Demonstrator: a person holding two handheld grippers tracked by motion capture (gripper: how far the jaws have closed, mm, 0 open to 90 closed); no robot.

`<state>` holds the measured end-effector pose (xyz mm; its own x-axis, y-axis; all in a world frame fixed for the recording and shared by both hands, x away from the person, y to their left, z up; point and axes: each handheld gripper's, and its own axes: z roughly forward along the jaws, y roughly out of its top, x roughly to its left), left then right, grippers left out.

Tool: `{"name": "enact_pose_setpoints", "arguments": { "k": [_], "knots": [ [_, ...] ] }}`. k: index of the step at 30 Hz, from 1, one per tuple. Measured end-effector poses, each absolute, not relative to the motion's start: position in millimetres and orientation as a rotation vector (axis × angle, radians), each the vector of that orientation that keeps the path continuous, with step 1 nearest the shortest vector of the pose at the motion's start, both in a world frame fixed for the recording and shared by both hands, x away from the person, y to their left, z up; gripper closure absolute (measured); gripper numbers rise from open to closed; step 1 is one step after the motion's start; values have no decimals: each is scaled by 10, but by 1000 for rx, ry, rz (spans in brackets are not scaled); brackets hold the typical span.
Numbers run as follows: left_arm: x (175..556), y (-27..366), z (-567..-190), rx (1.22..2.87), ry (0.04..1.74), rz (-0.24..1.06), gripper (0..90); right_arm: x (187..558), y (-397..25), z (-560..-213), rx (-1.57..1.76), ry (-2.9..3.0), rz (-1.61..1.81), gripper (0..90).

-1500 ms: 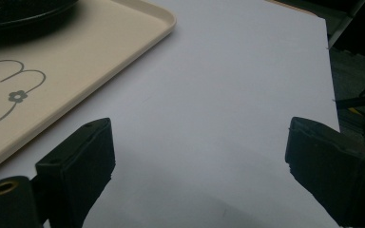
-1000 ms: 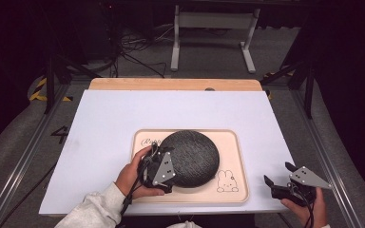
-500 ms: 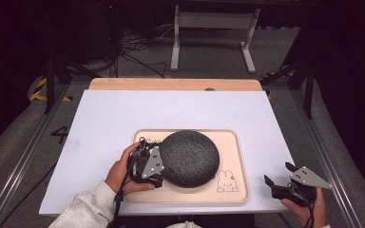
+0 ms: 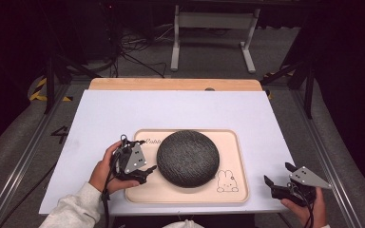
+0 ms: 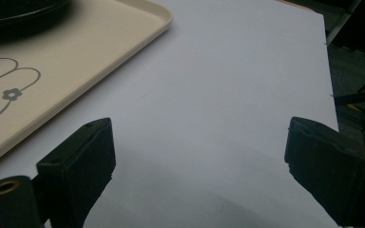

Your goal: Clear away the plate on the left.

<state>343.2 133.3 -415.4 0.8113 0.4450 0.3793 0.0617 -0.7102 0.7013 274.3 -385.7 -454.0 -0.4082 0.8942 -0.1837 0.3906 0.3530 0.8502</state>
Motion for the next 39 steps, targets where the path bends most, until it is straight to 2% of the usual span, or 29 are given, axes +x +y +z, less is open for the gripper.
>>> {"name": "enact_pose_setpoints", "arguments": {
  "k": [18, 39],
  "knots": [
    [3399, 1959, -4212, 2265, 547, 765, 132, 2732, -3855, -4531, 1109, 1952, 976, 105],
    [3382, 2509, -4420, 2226, 729, 696, 133, 2727, -3845, -4532, 1097, 1963, 969, 105]
  ]
}}
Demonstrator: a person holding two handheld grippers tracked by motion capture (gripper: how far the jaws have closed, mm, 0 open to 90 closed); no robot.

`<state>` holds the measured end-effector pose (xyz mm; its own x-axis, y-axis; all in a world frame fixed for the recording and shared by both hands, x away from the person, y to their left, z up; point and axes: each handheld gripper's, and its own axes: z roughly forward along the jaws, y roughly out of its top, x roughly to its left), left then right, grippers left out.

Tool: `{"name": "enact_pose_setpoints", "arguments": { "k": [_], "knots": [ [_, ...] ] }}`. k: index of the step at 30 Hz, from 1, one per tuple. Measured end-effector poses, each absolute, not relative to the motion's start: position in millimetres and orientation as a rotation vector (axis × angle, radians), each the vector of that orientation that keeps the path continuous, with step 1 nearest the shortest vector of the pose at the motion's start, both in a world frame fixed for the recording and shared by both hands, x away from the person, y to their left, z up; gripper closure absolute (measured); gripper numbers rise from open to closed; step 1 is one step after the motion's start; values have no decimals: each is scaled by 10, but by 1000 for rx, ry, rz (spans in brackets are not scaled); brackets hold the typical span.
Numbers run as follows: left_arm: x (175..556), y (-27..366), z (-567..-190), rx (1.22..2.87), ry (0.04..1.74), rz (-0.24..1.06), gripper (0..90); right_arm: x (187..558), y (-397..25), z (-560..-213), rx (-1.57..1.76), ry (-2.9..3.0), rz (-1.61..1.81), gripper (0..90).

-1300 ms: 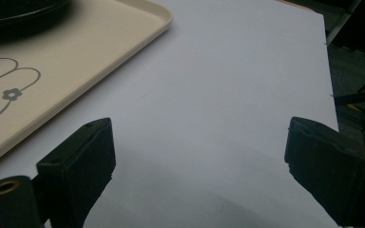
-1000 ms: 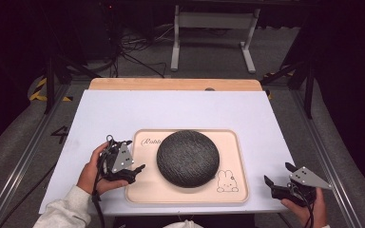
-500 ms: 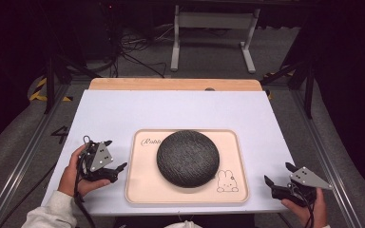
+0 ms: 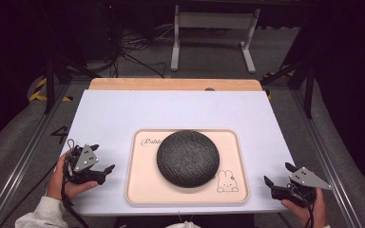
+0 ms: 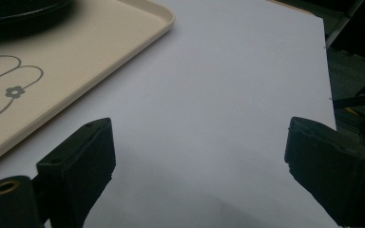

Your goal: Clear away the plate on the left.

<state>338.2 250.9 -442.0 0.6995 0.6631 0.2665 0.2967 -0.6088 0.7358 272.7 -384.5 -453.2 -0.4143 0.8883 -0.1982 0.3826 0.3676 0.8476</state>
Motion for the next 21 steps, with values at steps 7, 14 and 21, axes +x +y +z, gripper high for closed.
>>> {"name": "enact_pose_setpoints", "arguments": {
  "k": [7, 14, 21],
  "knots": [
    [3352, 2602, -4466, 2209, 749, 665, 128, 2728, -3843, -4532, 1092, 1966, 967, 104],
    [3325, 2645, -4513, 2184, 790, 643, 121, 2724, -3845, -4532, 1093, 1965, 968, 105],
    [3311, 2637, -4510, 2166, 793, 640, 118, 2723, -3844, -4528, 1087, 1966, 970, 105]
  ]
}}
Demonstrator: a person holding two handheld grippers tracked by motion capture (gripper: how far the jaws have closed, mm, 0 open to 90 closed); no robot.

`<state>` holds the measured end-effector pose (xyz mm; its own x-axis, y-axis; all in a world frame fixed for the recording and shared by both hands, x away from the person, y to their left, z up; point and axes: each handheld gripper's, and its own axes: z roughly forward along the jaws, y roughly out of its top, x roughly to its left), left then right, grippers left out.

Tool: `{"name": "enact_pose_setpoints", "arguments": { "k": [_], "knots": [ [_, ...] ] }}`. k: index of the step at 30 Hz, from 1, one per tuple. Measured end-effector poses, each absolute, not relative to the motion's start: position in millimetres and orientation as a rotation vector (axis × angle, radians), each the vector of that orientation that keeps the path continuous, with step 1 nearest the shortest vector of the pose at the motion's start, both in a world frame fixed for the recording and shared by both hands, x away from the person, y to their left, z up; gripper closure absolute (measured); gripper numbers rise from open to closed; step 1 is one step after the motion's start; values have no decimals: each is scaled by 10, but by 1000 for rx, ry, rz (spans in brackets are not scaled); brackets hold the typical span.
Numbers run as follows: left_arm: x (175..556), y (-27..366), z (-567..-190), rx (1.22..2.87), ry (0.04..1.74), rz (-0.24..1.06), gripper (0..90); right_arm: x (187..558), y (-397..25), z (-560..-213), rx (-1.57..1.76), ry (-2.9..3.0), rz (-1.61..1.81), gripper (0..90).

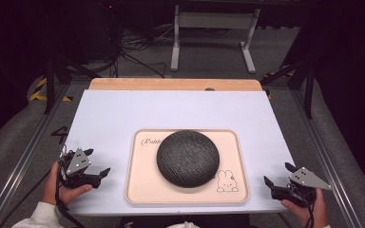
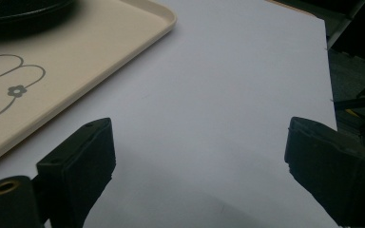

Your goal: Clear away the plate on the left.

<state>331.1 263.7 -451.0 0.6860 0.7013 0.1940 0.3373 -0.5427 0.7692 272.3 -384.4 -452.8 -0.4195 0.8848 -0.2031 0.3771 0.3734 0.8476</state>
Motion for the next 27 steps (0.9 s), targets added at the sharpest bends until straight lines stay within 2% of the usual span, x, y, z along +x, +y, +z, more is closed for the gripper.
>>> {"name": "enact_pose_setpoints", "arguments": {
  "k": [27],
  "knots": [
    [3376, 2540, -4530, 2197, 786, 637, 118, 2714, -3876, -4539, 1089, 1967, 984, 104]
  ]
}}
